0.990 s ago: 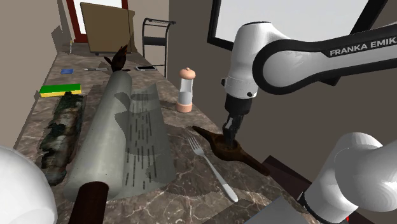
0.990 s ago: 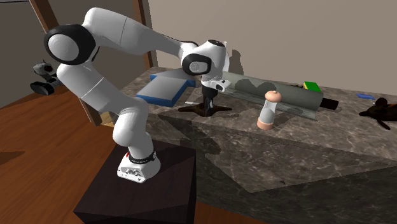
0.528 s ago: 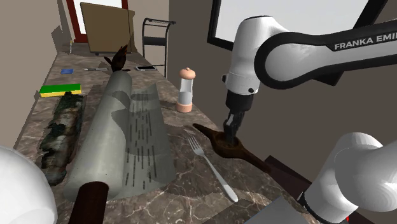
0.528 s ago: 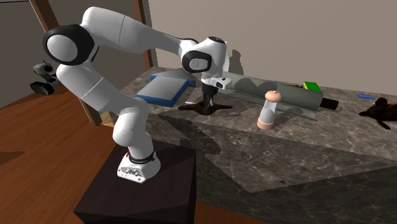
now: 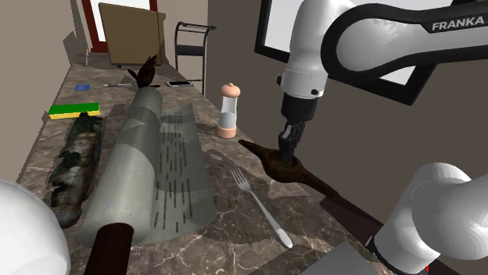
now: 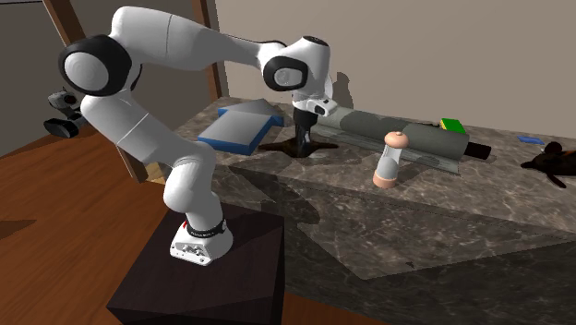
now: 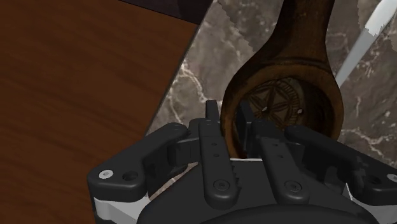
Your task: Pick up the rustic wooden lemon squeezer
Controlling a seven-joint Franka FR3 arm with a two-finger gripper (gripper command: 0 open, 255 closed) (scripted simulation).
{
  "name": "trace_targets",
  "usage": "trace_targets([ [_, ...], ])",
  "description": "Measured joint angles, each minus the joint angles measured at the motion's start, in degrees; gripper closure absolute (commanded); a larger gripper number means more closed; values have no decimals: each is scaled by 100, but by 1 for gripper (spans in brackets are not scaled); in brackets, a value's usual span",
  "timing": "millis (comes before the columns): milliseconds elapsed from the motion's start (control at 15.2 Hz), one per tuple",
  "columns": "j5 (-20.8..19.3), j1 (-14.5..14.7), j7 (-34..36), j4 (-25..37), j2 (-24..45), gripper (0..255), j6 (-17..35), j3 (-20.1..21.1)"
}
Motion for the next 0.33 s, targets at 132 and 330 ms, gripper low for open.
trace_targets([
  [132,-14,-3,11,138,-21,255,-159,-17],
  [330,-39,-14,18,336,-39,255,-375,-48],
])
